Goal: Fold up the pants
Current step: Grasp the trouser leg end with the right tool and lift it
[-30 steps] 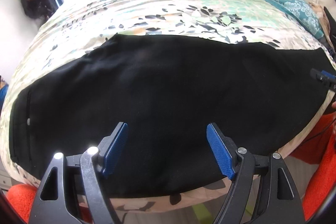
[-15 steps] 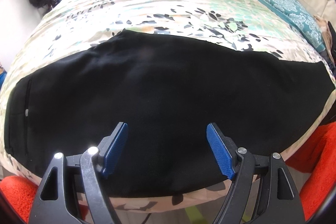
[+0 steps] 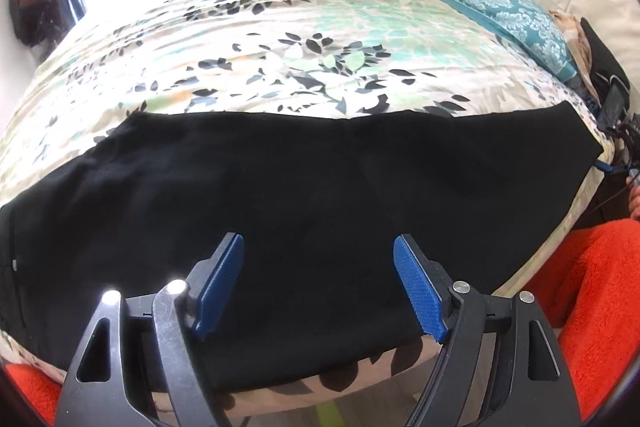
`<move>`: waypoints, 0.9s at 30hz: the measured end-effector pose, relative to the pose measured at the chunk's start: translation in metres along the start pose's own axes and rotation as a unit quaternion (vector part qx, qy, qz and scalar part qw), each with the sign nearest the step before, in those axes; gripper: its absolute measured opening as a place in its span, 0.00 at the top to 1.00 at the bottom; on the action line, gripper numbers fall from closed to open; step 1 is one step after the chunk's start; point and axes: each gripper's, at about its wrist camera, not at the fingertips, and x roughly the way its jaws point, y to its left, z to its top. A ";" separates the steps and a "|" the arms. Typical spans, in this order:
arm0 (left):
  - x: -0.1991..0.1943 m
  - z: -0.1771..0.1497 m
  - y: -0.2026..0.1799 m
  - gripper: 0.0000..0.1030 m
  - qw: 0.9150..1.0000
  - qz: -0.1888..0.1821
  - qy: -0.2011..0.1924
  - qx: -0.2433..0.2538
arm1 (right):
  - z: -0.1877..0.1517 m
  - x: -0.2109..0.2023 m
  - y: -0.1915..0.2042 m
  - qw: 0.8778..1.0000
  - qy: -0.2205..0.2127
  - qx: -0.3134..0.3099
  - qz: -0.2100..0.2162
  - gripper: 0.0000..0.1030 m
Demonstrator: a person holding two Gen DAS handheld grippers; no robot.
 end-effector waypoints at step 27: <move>0.009 -0.013 0.053 0.23 0.996 -0.017 0.004 -0.090 | -0.095 0.016 0.155 0.987 0.040 -0.129 0.087 0.80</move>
